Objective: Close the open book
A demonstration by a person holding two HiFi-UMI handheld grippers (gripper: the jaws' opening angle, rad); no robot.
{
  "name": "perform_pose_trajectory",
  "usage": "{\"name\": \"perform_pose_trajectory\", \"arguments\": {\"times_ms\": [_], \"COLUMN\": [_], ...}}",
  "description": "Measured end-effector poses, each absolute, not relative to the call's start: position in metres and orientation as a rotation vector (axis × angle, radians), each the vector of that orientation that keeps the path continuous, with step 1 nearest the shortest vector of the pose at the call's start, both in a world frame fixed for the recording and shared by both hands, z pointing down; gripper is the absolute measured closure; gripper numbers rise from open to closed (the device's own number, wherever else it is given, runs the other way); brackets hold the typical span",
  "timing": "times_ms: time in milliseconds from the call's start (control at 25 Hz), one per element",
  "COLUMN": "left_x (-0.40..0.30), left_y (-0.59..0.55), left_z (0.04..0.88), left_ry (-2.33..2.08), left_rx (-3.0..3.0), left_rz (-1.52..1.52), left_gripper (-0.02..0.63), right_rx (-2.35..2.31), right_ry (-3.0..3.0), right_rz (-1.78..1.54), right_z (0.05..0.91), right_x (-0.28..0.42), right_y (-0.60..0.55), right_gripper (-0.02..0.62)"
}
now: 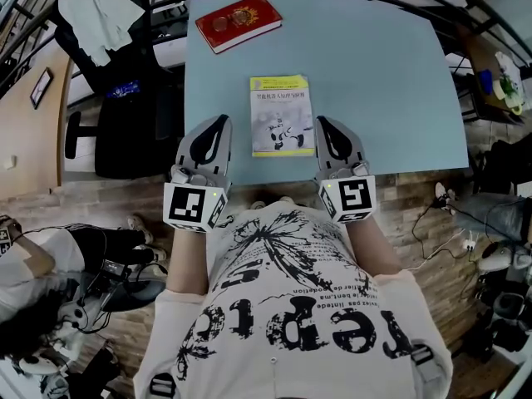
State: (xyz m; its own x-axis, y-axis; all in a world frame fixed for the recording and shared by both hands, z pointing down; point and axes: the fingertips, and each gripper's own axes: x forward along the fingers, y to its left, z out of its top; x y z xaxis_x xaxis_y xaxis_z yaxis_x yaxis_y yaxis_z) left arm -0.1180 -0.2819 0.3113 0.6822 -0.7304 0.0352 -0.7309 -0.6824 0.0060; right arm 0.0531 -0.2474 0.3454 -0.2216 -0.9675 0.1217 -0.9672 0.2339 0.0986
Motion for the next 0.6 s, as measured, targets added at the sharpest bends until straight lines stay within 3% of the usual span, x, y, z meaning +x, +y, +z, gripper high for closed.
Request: {"name": "perform_pose_trajectory", "arguments": {"times_ms": [600], "left_x": [-0.1163], "left_y": [-0.2864], "left_z": [0.3069], "left_ry": [-1.232], "left_rx": [2.873], "left_rz": [0.024], "left_gripper": [0.586], "right_rx": [1.881], "right_ry": [-2.308], "right_rz": [-0.004], "right_z": [0.3467], "right_x": [0.0585], "right_y": [-0.2505], "right_gripper": [0.588]}}
